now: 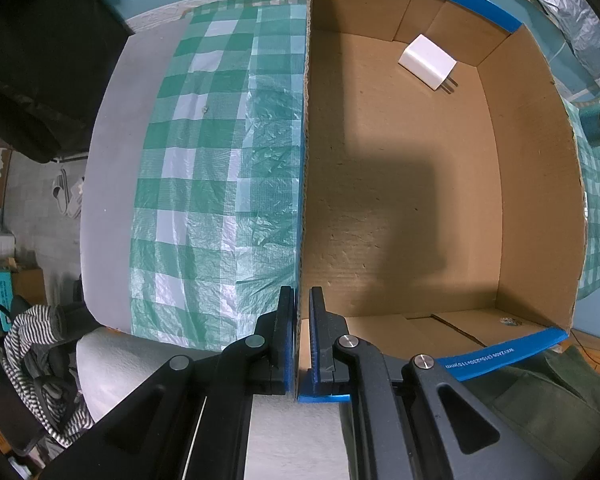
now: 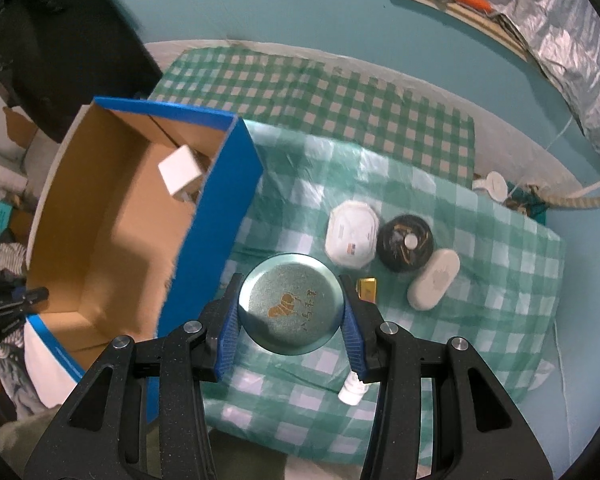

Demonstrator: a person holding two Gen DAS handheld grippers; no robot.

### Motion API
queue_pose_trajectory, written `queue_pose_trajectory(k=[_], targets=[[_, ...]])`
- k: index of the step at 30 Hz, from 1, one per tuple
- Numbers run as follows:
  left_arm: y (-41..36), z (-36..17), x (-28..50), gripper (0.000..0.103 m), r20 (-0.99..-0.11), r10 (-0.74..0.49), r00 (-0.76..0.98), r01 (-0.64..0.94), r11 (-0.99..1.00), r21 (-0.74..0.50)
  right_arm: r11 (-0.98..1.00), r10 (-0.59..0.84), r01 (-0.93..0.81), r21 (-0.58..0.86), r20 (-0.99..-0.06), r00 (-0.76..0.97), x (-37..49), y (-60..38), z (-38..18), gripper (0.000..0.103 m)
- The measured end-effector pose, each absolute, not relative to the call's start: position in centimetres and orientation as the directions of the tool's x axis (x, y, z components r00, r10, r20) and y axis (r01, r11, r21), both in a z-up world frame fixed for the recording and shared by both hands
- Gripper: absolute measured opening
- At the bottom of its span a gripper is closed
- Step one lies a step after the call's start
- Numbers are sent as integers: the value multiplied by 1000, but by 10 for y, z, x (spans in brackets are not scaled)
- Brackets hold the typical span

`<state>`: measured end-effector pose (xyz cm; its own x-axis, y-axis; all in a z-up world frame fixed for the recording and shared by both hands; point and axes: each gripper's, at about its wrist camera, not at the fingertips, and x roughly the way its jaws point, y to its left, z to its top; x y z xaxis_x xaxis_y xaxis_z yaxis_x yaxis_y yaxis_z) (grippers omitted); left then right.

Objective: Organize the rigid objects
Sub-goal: 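Carry the green tin with the right gripper over the box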

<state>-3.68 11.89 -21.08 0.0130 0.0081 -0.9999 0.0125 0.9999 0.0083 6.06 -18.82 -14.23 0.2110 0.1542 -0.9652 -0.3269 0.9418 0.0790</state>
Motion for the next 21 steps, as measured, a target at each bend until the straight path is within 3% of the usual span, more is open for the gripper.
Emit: queue_pose_trajectory(k=[21], targets=[[118,-208,-38,7,-1000,17,14,19,1000,17,883,224,-460,99,-948,225,102,-118,-117,45]])
